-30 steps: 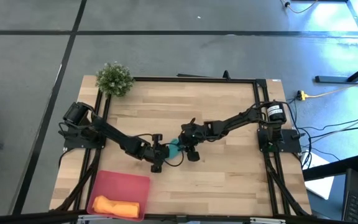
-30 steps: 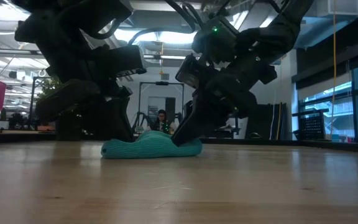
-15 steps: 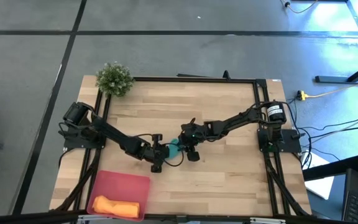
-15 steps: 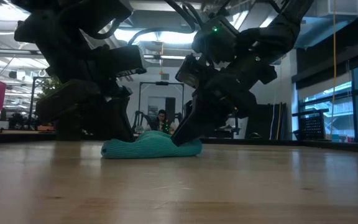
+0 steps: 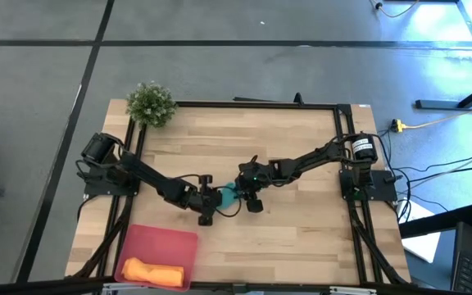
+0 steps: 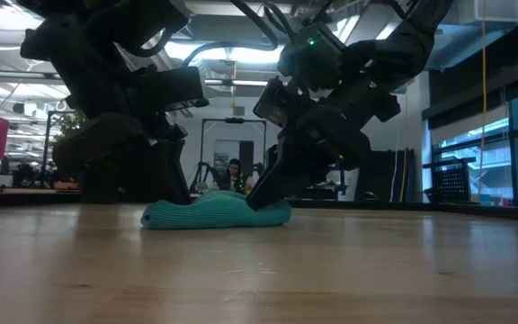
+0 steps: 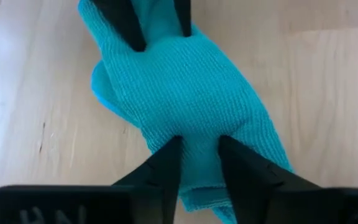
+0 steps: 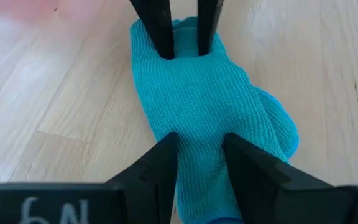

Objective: Roll microfiber towels into tight, uniform cylinder then place into a basket
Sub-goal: Roll the blue microfiber cloth

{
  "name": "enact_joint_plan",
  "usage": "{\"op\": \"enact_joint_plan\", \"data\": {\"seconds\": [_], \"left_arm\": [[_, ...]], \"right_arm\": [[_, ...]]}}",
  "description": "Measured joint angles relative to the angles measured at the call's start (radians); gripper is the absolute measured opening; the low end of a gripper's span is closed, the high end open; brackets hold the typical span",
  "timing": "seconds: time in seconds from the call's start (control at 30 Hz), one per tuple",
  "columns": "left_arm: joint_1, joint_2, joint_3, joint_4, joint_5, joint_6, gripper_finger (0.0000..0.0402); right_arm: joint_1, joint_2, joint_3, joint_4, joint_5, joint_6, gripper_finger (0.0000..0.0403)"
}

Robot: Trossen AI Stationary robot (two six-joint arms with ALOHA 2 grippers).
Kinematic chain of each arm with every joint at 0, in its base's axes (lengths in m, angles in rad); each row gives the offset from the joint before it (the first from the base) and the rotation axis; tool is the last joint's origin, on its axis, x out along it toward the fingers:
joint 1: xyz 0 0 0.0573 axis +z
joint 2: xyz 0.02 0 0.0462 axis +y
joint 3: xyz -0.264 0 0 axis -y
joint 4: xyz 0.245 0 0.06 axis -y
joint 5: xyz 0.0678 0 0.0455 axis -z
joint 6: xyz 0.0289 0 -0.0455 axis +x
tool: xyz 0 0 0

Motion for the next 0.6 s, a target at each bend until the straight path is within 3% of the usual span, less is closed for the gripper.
{"op": "enact_joint_plan", "data": {"seconds": [0.6], "left_arm": [[0.002,-0.074,0.000,-0.059,0.013,-0.073,0.0351]], "right_arm": [[0.001,0.000,0.002,0.000,-0.002,0.000,0.0135]]}}
